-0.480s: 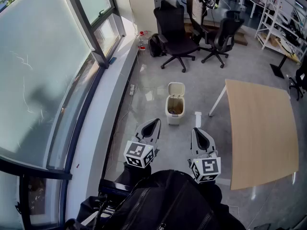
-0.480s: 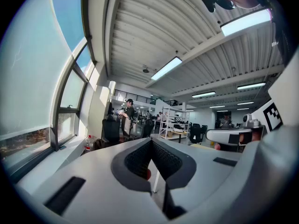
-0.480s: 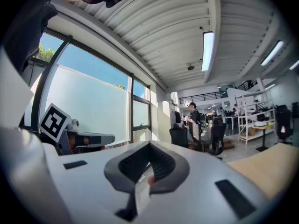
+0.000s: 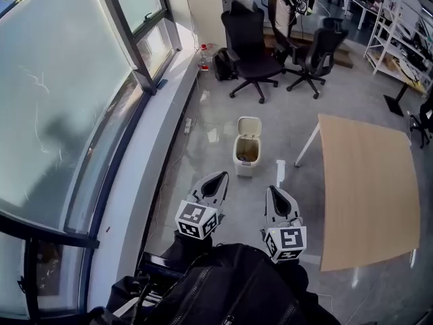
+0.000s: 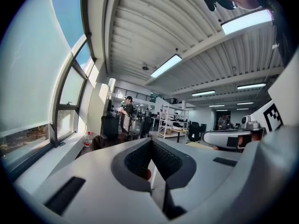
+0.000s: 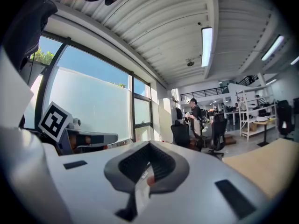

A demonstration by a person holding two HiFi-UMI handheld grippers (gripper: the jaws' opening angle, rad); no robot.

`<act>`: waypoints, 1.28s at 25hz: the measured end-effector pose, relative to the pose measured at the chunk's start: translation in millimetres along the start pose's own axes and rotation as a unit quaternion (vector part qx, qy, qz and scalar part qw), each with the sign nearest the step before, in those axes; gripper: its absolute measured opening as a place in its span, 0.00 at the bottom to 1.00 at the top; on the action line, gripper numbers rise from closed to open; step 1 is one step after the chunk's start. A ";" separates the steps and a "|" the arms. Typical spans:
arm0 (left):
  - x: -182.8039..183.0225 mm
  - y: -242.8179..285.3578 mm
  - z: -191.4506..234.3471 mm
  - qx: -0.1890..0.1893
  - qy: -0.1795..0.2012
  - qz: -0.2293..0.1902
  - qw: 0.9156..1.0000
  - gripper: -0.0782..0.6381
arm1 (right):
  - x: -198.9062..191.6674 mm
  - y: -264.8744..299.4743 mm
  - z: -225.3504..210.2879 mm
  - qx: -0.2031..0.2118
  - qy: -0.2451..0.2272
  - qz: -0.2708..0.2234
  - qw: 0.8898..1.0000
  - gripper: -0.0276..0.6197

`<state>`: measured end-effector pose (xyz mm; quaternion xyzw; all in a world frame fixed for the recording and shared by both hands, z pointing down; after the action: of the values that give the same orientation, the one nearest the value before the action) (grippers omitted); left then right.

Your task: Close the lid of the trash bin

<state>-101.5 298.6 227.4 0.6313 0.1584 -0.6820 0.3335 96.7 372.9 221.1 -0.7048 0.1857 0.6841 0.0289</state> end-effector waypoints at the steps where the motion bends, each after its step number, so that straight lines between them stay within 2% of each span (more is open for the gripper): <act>1: -0.7 -0.2 -2.0 0.001 0.000 0.002 1.000 0.11 | -1.0 -0.8 -0.7 0.001 0.002 0.001 1.000 0.05; 6: -9.7 -3.4 -13.8 0.013 -0.001 0.008 1.000 0.11 | -11.8 -6.5 -4.9 0.013 0.022 0.012 1.000 0.05; 14: -30.5 -9.0 -34.5 0.029 -0.005 0.025 0.999 0.11 | -29.7 -16.8 -8.0 0.037 0.027 0.035 0.998 0.05; 20: -43.8 -14.2 -31.8 0.043 -0.008 0.039 0.998 0.11 | -47.7 -11.0 -7.3 0.044 0.042 0.065 0.996 0.05; 25: -49.8 -10.2 -10.7 0.059 -0.018 0.041 0.997 0.11 | -50.5 14.5 -1.5 0.055 0.035 0.078 0.995 0.05; 32: -39.6 37.8 27.3 0.015 -0.025 0.040 0.999 0.11 | -44.1 69.8 -7.4 0.052 0.021 0.085 0.995 0.05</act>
<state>-98.1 263.8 277.6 0.6252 0.1141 -0.6858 0.3548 82.9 315.6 279.5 -0.6982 0.2808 0.6585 0.0034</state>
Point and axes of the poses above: the fingertips, and each gripper's own axes: y forward along the fingers, z to its left, x out of its top, the point moved 8 cm from there along -y, backward along the fingers, and after that the axes turned 6 degrees about z, right-handed, at the moved point
